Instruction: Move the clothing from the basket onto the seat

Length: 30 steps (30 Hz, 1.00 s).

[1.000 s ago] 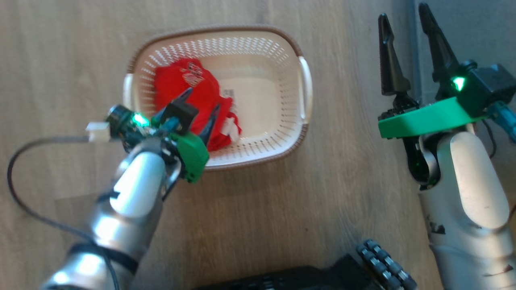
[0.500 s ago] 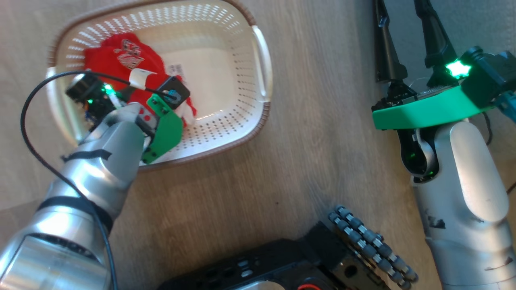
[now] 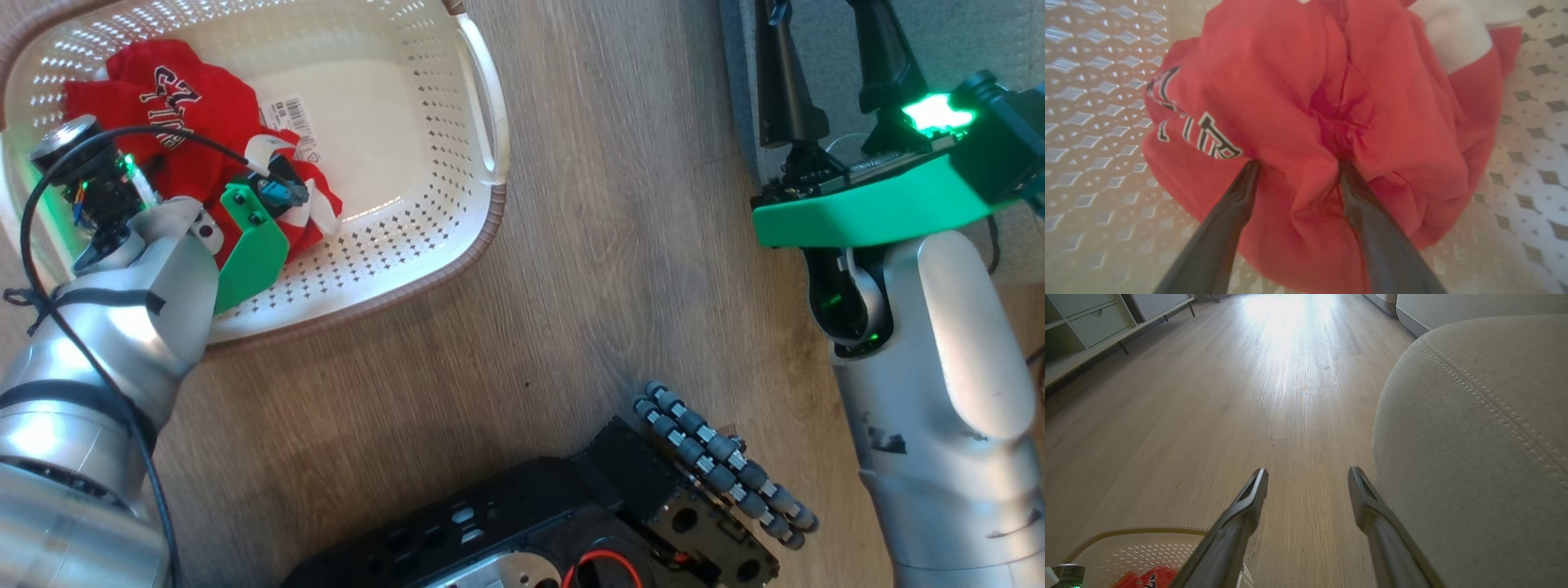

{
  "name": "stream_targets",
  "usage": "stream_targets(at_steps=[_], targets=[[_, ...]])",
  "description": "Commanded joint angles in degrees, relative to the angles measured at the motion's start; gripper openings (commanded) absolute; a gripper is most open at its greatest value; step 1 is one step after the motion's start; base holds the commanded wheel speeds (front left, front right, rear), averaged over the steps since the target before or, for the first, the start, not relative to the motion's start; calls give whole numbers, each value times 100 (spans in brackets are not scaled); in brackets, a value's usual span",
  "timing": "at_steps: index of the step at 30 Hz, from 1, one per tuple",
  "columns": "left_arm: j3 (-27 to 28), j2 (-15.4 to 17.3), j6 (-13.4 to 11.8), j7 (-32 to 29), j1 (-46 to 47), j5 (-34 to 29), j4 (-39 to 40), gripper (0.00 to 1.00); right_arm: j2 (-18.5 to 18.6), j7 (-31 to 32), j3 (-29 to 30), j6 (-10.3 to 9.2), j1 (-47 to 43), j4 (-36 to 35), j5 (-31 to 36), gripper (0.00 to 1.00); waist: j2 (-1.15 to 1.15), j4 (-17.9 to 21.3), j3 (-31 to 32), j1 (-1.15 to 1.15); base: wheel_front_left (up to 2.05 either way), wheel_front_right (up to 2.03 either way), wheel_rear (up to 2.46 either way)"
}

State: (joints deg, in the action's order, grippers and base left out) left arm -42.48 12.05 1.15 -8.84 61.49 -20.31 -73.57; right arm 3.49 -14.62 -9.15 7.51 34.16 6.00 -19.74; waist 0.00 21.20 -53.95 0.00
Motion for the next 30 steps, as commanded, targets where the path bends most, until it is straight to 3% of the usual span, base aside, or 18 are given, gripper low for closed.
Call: stream_targets(at_steps=[1,2,12,22,30], targets=[[78,107,-20,11,-45,37,37,85,-61,-38,-48,-2,-110,-190,-40,100,0,-3,-19,0,0,0,0],[102,76,-23,38,-72,89,35,0,-61,-38,-33,-2,-107,-191,-36,100,0,-19,-17,0,0,0,0],[288,-350,-76,557,-322,557,24,0,-61,-38,80,-2,-41,-71,245,100,0,-362,469,0,0,0,0],[510,-781,6,1556,-743,1137,39,0,-61,-38,261,-2,-242,181,696,100,0,-987,1440,0,0,0,0],[599,-911,66,2056,-1163,1646,181,0,-61,-38,425,-2,-614,505,941,100,0,-1440,2386,0,0,0,0]])
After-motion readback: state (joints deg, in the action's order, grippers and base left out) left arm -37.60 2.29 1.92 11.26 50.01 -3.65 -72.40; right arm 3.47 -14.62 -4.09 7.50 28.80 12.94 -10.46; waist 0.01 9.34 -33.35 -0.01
